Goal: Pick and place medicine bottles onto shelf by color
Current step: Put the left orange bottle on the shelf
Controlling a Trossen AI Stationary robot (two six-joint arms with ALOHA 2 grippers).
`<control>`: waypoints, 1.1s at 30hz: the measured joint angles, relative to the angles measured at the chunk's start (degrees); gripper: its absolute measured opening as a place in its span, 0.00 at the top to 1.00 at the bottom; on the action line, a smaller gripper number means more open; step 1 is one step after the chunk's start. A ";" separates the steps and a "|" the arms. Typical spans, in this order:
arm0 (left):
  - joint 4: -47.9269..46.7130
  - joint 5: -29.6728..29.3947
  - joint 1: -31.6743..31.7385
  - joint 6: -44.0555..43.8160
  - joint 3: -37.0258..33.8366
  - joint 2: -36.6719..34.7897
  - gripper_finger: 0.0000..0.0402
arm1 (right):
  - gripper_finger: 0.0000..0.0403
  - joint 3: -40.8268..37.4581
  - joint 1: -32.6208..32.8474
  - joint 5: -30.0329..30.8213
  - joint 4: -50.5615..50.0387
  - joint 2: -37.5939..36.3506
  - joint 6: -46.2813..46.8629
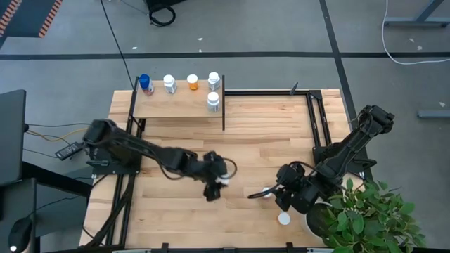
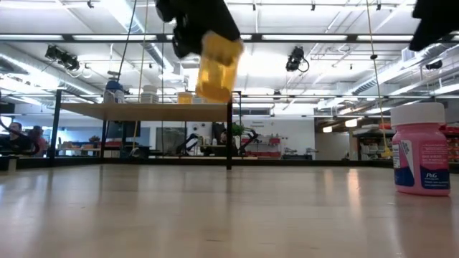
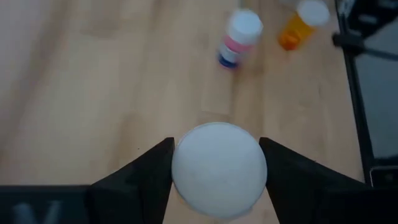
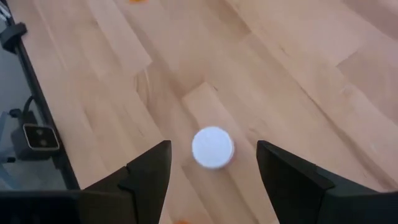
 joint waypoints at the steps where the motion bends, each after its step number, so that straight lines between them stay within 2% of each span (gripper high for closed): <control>1: -1.09 -0.86 0.49 0.06 0.00 -1.65 0.45 | 0.40 0.00 -0.43 0.20 0.49 0.00 -0.41; 6: -6.33 -6.57 4.18 -2.52 0.00 -9.37 0.47 | 0.40 0.02 -2.37 1.92 2.23 0.00 -2.35; 12: -14.76 -15.25 10.25 -2.73 0.00 -17.45 0.43 | 0.40 0.06 -8.10 2.30 4.99 0.00 -4.28; 17: -20.82 -16.68 17.57 0.33 0.00 -21.24 0.45 | 0.40 1.95 -17.07 1.94 9.67 0.00 -9.66; 25: -18.23 -17.17 28.74 5.87 0.00 -22.19 0.43 | 0.40 9.14 -32.27 -0.41 11.01 0.00 -24.07; 28: -18.09 -18.48 32.80 5.12 -0.55 -21.23 0.43 | 0.40 11.23 -36.46 -2.00 10.96 -0.02 -28.09; 33: -16.32 -18.23 37.35 -0.88 -5.83 -21.51 0.46 | 0.40 12.74 -41.04 -5.09 10.91 -0.04 -31.73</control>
